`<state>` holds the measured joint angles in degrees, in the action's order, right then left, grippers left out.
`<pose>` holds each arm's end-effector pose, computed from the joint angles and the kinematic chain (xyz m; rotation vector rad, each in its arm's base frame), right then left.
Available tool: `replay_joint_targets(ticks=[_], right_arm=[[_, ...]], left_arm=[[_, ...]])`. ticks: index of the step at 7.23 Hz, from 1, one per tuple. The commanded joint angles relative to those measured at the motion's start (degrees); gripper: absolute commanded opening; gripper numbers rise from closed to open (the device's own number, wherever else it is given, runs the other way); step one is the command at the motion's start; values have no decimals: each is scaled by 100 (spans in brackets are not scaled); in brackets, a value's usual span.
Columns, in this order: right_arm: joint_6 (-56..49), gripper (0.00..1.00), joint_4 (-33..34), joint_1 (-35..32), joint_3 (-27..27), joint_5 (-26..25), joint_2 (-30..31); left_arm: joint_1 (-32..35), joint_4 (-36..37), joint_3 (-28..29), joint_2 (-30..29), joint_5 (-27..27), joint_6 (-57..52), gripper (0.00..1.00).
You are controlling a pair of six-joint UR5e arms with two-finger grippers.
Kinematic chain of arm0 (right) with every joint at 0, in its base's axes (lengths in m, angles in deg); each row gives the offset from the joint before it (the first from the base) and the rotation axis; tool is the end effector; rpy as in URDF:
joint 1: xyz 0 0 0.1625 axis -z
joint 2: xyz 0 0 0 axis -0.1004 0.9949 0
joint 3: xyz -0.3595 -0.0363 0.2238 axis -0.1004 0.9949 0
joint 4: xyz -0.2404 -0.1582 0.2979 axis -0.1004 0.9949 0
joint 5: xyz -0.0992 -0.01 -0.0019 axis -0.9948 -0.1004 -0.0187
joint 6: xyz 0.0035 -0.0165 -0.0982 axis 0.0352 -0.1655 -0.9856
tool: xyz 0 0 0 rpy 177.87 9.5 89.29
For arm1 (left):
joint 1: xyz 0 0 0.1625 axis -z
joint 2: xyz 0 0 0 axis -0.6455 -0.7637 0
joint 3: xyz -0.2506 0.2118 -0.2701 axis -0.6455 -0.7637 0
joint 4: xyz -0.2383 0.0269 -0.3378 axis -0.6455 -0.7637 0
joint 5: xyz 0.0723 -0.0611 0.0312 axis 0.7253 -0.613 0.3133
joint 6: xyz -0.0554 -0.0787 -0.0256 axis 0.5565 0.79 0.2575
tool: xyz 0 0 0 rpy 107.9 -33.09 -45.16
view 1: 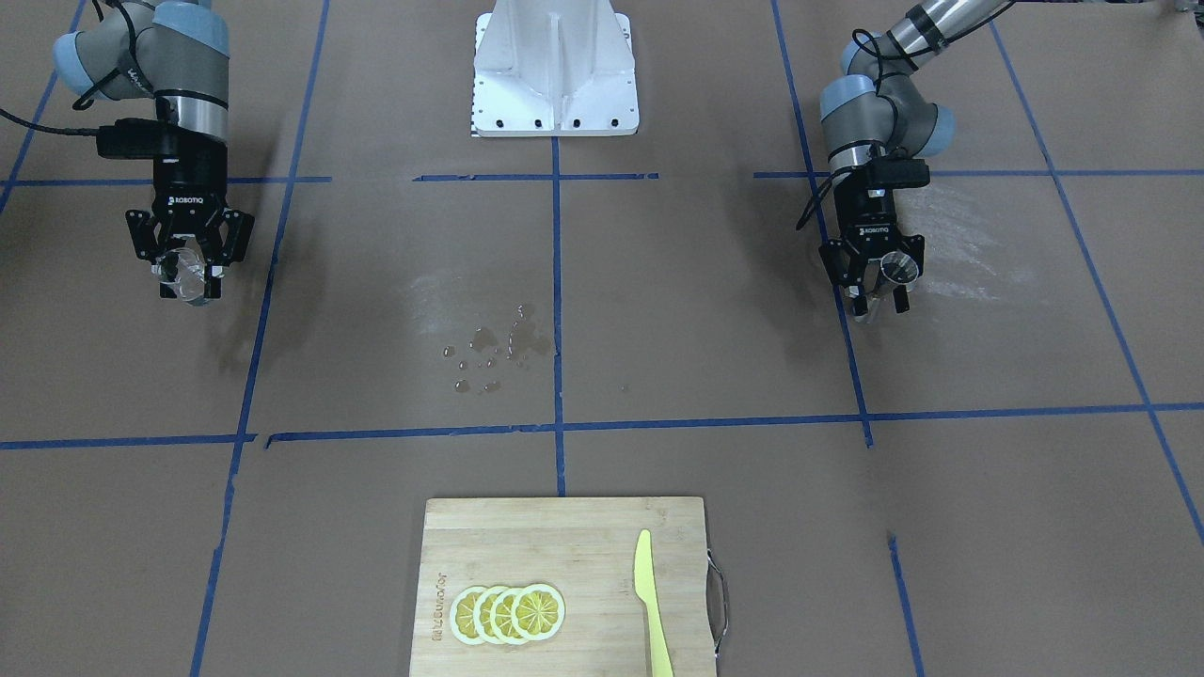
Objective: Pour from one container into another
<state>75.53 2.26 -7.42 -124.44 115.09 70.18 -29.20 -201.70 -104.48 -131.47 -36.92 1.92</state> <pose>-0.3483 -0.3025 0.4997 1.0384 -0.6729 0.5200 0.4360 -0.3152 0.5437 1.2511 0.6512 -0.5826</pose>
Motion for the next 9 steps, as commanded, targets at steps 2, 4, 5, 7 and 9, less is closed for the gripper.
replay_joint_targets(ticks=[2,4,5,7,9], right_arm=[[0,0,-2,43,9,-84,0],[0,0,-2,52,44,-102,0],[0,0,-2,52,44,-102,0],[0,0,-2,52,53,-111,-9],[9,0,-10,52,105,-190,0]], left_arm=[[16,-38,-111,34,-446,-41,100],[7,-38,-226,104,-640,-76,100],[7,-38,-374,322,-807,-76,100],[-2,-29,-752,727,-1070,-76,100],[-159,-11,-1208,1121,-1344,-85,100]])
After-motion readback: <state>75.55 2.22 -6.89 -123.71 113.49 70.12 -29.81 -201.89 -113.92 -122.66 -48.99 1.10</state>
